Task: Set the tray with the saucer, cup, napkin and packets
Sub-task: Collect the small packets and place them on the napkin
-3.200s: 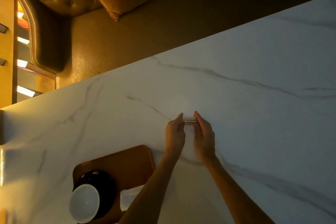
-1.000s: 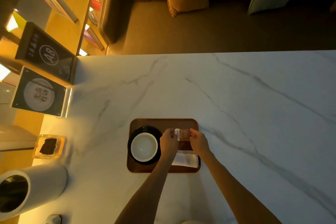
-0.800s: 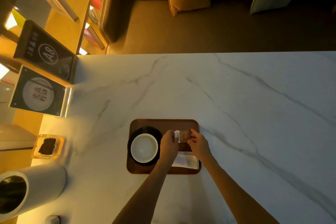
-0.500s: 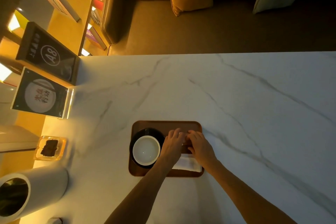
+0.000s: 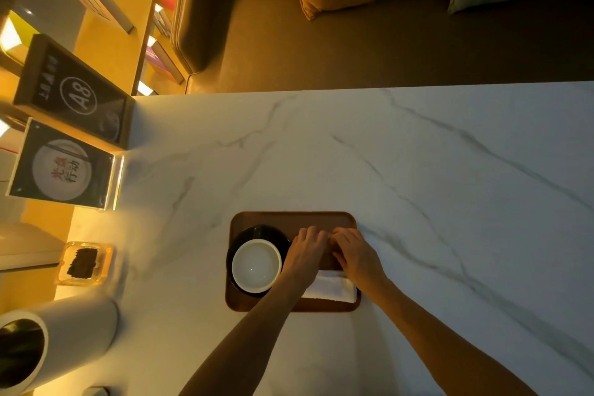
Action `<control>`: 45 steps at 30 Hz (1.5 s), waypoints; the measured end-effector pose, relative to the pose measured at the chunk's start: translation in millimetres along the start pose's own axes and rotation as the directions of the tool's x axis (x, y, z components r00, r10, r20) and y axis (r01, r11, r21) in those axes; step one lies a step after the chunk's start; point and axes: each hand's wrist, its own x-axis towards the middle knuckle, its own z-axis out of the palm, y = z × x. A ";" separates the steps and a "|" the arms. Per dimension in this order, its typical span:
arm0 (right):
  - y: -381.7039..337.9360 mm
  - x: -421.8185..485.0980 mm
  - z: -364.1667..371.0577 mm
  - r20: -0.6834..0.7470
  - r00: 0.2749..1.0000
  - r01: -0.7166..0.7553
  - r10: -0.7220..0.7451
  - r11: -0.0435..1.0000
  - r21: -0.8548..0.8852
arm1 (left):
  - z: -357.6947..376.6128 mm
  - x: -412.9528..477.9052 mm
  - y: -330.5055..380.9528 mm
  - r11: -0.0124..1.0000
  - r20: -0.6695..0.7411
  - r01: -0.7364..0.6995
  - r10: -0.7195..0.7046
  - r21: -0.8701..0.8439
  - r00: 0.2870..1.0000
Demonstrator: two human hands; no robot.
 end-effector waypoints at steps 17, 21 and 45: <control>19.1 -61.9 5.6 0.141 0.971 -0.208 0.193 0.973 0.100 | 14.0 -65.7 2.6 0.961 0.157 0.250 -0.230 -0.120 0.960; 11.5 -56.6 6.3 0.098 0.968 -0.242 0.232 0.966 0.097 | 15.9 -67.4 2.2 0.946 0.182 0.309 -0.287 -0.103 0.940; -4.7 -109.8 29.5 0.195 0.972 -0.105 0.128 0.987 -0.123 | 50.7 -131.1 29.3 0.976 0.092 0.215 -0.217 0.028 0.972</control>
